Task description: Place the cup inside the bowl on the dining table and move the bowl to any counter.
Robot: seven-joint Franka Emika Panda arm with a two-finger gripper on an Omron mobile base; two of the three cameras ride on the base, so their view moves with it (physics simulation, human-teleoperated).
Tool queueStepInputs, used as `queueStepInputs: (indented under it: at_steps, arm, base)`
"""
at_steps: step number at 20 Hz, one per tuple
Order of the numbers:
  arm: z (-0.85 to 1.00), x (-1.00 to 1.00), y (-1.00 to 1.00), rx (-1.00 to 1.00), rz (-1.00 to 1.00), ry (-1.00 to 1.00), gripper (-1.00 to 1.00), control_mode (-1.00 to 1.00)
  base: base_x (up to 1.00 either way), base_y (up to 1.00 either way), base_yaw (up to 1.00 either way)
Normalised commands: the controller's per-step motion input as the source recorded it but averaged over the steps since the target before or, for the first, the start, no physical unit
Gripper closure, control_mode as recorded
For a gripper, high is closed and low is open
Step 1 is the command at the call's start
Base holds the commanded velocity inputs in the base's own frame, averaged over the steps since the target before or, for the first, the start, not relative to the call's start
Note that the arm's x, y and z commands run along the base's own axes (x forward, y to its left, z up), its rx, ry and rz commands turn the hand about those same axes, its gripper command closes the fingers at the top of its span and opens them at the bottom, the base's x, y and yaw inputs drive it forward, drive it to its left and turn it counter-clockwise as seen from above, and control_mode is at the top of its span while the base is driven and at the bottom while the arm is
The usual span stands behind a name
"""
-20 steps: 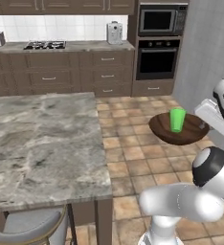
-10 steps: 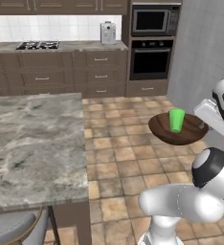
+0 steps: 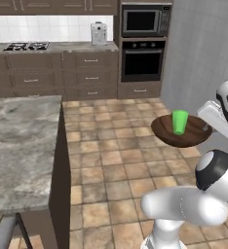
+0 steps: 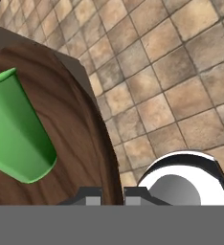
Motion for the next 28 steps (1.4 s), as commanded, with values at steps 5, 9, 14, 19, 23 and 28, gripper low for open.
queueStepInputs:
  at_steps: [5,9,14,19,23,28]
  arm:
    - [0.00,0.00,0.00,0.00,0.00,0.00,1.00,1.00]
    - [0.00,0.00,0.00,0.00,0.00,0.00,1.00,1.00]
    - [0.00,0.00,0.00,0.00,0.00,0.00,1.00,1.00]
    - [0.00,0.00,0.00,0.00,0.00,0.00,1.00,1.00]
    - [0.00,0.00,0.00,0.00,0.00,0.00,1.00,1.00]
    - [0.00,0.00,0.00,0.00,0.00,0.00,1.00,1.00]
  base:
    - [0.01,-0.52,0.00]
    - [0.08,-0.44,0.00]
    - [0.22,-0.31,0.00]
    - [0.46,-0.23,0.00]
    - [0.69,-0.25,0.00]
    - [0.82,-0.30,0.00]
